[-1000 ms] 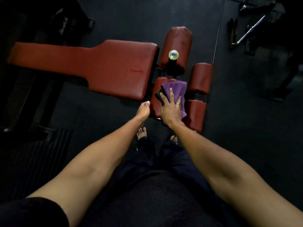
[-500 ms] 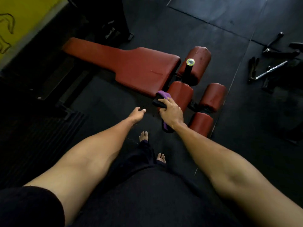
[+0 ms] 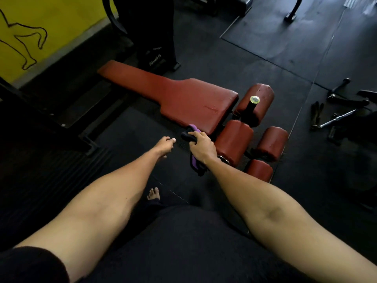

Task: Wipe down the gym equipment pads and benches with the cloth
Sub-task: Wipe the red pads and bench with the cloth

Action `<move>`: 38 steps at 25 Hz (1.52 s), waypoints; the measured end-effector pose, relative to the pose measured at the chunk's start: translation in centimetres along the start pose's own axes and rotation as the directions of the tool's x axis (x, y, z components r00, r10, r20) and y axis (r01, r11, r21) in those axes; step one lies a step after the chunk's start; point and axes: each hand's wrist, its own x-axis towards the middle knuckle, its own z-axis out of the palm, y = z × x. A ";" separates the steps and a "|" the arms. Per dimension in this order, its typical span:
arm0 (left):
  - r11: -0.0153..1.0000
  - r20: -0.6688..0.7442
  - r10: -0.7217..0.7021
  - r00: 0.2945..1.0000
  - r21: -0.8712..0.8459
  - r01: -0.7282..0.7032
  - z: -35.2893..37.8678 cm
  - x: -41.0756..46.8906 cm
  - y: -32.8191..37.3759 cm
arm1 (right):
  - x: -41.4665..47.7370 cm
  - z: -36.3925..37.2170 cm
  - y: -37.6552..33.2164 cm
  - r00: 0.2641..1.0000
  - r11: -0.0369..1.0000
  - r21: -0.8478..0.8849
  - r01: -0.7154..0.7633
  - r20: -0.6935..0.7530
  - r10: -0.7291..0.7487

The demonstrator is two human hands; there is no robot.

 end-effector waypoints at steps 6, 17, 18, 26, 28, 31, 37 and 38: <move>0.983 0.115 0.056 0.992 0.168 -0.075 -4.8 4.2 3.3 | 3.9 0.7 -3.3 0.980 0.982 0.080 -0.171 -0.089 0.178; 0.723 0.277 0.169 0.946 0.618 -0.310 -4.1 13.5 14.8 | 13.5 -3.1 -3.1 0.920 0.930 0.009 -0.368 -0.138 0.366; 0.701 0.286 0.173 0.942 0.637 -0.322 -3.8 14.5 16.1 | 15.1 -3.8 -2.8 0.918 0.925 -0.003 -0.379 -0.128 0.375; 0.559 0.392 0.149 0.908 0.724 -0.404 -1.2 22.0 24.6 | 25.2 -8.6 -1.3 0.865 0.869 -0.010 -0.494 -0.111 0.490; 0.526 0.429 0.163 0.888 0.724 -0.446 0.1 24.2 26.1 | 27.3 -9.3 -0.6 0.846 0.852 -0.004 -0.523 -0.123 0.519; 0.457 0.505 0.172 0.846 0.719 -0.523 2.5 27.8 28.2 | 30.5 -9.4 1.3 0.826 0.831 0.011 -0.557 -0.101 0.555; 0.296 0.579 0.320 0.750 0.691 -0.659 7.3 36.7 29.5 | 36.1 -5.3 4.3 0.779 0.780 -0.048 -0.624 -0.107 0.617; 0.276 0.580 0.355 0.733 0.684 -0.675 8.0 38.4 29.5 | 36.8 -4.1 4.8 0.776 0.771 -0.097 -0.630 -0.134 0.617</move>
